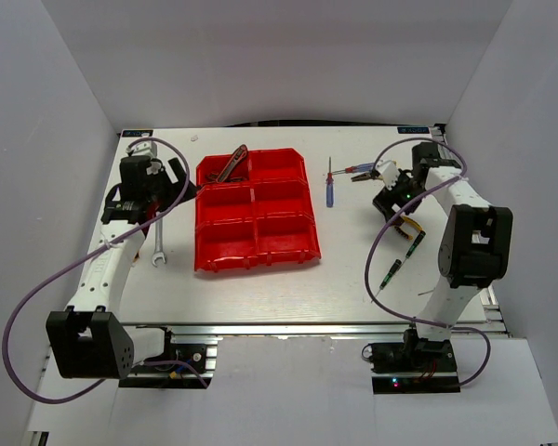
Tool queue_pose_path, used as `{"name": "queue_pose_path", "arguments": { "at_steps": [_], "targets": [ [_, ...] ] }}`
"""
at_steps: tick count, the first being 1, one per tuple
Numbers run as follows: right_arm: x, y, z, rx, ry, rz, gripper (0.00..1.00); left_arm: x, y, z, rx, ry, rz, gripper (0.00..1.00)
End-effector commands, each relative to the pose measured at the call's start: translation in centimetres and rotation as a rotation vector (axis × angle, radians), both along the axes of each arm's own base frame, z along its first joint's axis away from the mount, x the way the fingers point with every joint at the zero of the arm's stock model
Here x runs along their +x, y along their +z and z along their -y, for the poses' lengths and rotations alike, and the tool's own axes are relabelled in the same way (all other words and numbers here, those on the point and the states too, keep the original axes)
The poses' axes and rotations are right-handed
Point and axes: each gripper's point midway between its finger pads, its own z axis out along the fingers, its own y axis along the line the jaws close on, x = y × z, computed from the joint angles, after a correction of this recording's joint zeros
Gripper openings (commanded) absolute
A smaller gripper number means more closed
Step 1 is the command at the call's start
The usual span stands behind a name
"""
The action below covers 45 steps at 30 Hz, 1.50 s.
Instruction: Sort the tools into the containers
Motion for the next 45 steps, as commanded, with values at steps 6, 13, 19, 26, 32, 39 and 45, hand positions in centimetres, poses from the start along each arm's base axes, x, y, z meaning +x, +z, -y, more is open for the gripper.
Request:
{"name": "queue_pose_path", "arguments": {
  "at_steps": [6,13,19,26,32,39,45],
  "targets": [
    [0.5,-0.9,3.8,-0.108,0.009,0.024,0.89,-0.5,1.0,-1.0,-0.031,0.010,0.025,0.96],
    [1.1,-2.3,6.6,-0.109,0.002,-0.002,0.79,-1.0,0.3,-1.1,-0.044,0.015,0.009,0.96],
    [1.4,-4.1,6.8,-0.110,0.023,-0.018,0.69,-1.2,0.4,-1.1,-0.054,0.020,0.008,0.96],
    [1.5,-5.9,6.0,-0.058,0.039,-0.065,0.36,-1.3,0.5,-1.3,-0.052,0.027,0.002,0.96],
    [2.0,-5.7,4.9,0.005,0.055,-0.045,0.03,-1.4,0.3,-1.3,-0.057,0.030,-0.007,0.96],
    [4.4,0.3,1.5,0.119,0.162,0.113,0.00,-1.3,0.3,-1.4,-0.062,0.036,-0.012,0.96],
    [6.8,7.1,-4.4,0.108,0.326,0.287,0.00,-1.1,0.1,-1.4,-0.065,0.034,-0.020,0.96]
  ]
}}
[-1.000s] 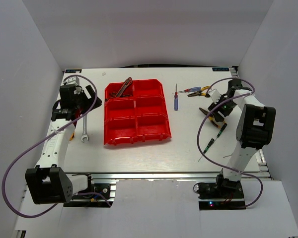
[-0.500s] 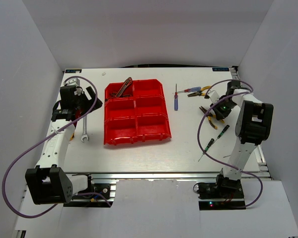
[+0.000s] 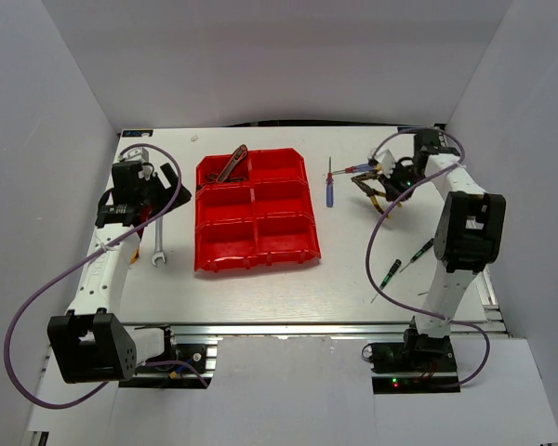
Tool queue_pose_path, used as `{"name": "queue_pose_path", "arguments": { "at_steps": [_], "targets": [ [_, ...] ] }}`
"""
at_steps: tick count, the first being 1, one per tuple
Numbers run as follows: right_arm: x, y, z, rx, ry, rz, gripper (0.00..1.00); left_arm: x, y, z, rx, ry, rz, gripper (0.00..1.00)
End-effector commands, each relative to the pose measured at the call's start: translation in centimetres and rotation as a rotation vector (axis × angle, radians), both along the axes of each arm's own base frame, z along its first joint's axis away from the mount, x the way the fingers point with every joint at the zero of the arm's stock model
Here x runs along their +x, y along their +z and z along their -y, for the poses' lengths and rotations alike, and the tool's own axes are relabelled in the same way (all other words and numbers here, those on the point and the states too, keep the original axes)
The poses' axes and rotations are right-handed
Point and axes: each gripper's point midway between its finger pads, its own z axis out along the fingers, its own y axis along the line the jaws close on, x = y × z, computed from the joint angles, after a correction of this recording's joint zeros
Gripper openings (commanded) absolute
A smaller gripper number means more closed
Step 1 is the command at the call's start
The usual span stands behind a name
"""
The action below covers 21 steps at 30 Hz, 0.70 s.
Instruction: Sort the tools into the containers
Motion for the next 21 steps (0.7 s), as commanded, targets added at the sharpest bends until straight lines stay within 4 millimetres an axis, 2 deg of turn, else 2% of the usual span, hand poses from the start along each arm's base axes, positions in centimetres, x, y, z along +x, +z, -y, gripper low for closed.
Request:
{"name": "queue_pose_path", "arguments": {
  "at_steps": [1,2,3,5,6,7,8,9,10,11,13,14,16,17,21],
  "targets": [
    [2.7,8.9,-6.3,0.056,0.184,0.238,0.00,0.3,1.5,0.0,-0.010,-0.003,0.039,0.96],
    [2.6,9.7,-8.7,0.058,0.228,0.250,0.00,0.2,1.5,0.0,-0.008,-0.003,0.039,0.96],
    [3.5,11.7,-9.9,0.053,0.253,0.303,0.00,0.2,1.5,0.0,-0.009,-0.006,0.040,0.96],
    [4.1,13.0,-12.4,0.033,0.301,0.343,0.00,0.1,1.5,-0.1,-0.003,-0.004,0.040,0.96],
    [4.4,15.5,-15.4,0.035,0.359,0.407,0.00,0.0,1.6,-0.1,-0.003,-0.004,0.044,0.96],
    [4.7,15.6,-16.9,0.024,0.388,0.420,0.00,-0.1,1.7,-0.2,-0.002,-0.003,0.048,0.96],
    [3.7,15.4,-19.4,0.005,0.442,0.422,0.00,-0.2,1.7,-0.3,-0.001,0.000,0.048,0.96],
    [4.9,17.1,-21.2,-0.006,0.476,0.485,0.00,-0.4,1.7,-0.2,-0.001,-0.001,0.049,0.97],
    [4.9,17.3,-22.6,-0.023,0.509,0.503,0.00,-0.5,1.7,-0.3,-0.001,0.000,0.051,0.96],
    [4.2,17.5,-25.0,-0.049,0.557,0.527,0.00,-0.6,1.7,-0.4,0.003,0.002,0.051,0.96],
    [4.0,17.3,-27.6,-0.078,0.622,0.572,0.00,-1.0,1.8,-0.5,0.007,0.007,0.055,0.96],
    [3.1,17.1,-29.6,-0.094,0.663,0.589,0.00,-1.2,1.7,-0.6,0.011,0.010,0.052,0.97],
    [3.0,16.7,-31.7,-0.111,0.699,0.626,0.00,-1.8,1.7,-0.6,0.016,0.016,0.053,0.96],
    [2.1,16.6,-33.4,-0.103,0.728,0.637,0.00,-2.1,1.7,-0.8,0.019,0.023,0.051,0.96],
    [1.0,15.5,-36.9,-0.090,0.776,0.672,0.00,-3.4,1.5,-0.9,0.023,0.035,0.046,0.96]
  ]
}}
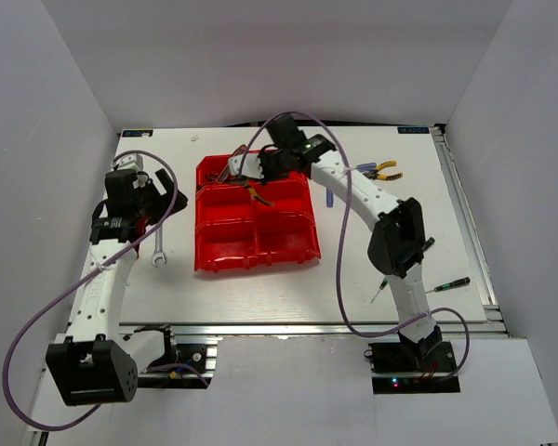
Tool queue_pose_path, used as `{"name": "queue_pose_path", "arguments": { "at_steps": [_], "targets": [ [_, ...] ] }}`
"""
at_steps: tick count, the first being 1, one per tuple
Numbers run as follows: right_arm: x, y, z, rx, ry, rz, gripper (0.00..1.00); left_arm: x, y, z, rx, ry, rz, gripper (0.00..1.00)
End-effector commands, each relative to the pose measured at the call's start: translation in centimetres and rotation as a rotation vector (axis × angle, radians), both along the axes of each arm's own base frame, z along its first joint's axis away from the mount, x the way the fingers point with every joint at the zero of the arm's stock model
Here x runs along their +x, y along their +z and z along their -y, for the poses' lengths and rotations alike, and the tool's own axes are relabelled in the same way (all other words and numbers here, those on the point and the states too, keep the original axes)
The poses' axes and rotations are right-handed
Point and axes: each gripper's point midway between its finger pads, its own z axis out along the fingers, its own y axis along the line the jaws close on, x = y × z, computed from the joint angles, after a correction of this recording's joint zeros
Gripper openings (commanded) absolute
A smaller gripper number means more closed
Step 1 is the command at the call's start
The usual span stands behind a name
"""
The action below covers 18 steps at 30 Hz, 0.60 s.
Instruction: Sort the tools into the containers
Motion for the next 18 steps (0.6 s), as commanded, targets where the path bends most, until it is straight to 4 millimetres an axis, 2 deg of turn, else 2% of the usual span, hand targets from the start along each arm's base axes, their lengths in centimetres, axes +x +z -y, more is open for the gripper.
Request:
{"name": "queue_pose_path", "arguments": {
  "at_steps": [1,3,5,8,12,18],
  "targets": [
    [1.4,2.2,-1.7,0.018,0.031,0.161,0.00,-1.7,-0.1,-0.5,0.017,0.020,-0.005,0.97],
    [0.7,0.7,-2.9,0.008,0.049,0.153,0.00,-2.2,-0.1,-0.6,0.022,0.027,-0.006,0.96],
    [0.2,0.0,-4.0,0.011,0.059,0.164,0.00,-2.8,-0.3,-0.6,0.024,0.031,-0.018,0.96],
    [-0.3,-1.7,-4.8,-0.005,0.060,0.154,0.00,-3.4,0.0,-0.7,0.034,0.032,-0.023,0.96],
    [-0.4,-3.6,-5.5,-0.021,0.045,0.130,0.00,-4.1,0.5,-0.9,0.039,0.039,-0.022,0.96],
    [-0.6,-5.0,-6.1,-0.032,0.030,0.112,0.01,-4.7,0.6,-0.7,0.029,0.039,-0.028,0.97]
  ]
}}
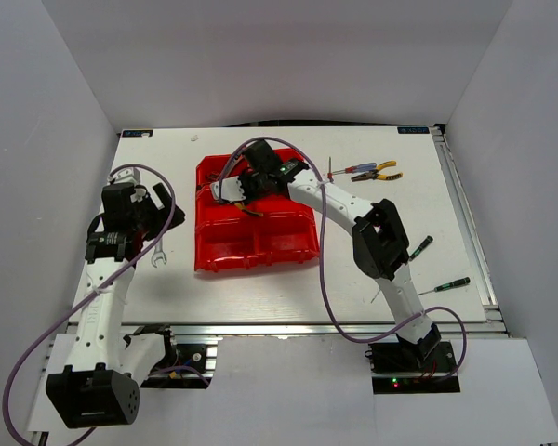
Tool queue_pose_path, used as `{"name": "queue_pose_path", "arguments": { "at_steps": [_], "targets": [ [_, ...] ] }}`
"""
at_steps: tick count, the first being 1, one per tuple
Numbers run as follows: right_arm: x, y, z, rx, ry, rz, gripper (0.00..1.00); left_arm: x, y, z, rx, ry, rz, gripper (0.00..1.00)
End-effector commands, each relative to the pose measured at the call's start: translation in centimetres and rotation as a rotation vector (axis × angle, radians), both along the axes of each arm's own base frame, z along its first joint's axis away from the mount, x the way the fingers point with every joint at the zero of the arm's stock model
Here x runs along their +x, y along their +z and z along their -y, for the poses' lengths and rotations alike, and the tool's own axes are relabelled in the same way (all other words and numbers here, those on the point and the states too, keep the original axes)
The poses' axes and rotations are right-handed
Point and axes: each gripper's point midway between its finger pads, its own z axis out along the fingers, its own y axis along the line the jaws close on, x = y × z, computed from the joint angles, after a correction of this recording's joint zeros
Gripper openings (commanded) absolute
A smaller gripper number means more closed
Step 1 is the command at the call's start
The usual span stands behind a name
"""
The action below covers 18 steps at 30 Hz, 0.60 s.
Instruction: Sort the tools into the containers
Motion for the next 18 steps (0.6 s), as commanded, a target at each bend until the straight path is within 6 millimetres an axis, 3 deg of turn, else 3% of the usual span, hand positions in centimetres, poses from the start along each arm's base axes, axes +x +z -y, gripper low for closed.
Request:
{"name": "queue_pose_path", "arguments": {
  "at_steps": [1,5,10,15,18],
  "targets": [
    [0.8,0.5,-1.0,0.035,-0.018,0.044,0.04,-0.7,1.2,-0.3,0.008,0.013,0.023,0.97],
    [0.8,-0.1,-0.9,0.038,-0.035,0.029,0.13,-0.8,1.1,-0.3,0.007,0.016,0.018,0.97],
    [0.3,0.1,-1.1,0.061,-0.040,-0.004,0.36,-0.8,1.1,-0.2,-0.002,0.017,0.011,0.97],
    [-0.6,0.8,-1.1,0.095,-0.037,-0.058,0.47,-0.1,1.2,-0.2,-0.002,0.017,0.003,0.97],
    [-0.9,2.2,-0.9,0.129,-0.050,-0.092,0.47,0.3,1.2,-0.2,-0.009,0.021,-0.006,0.97]
  ]
}}
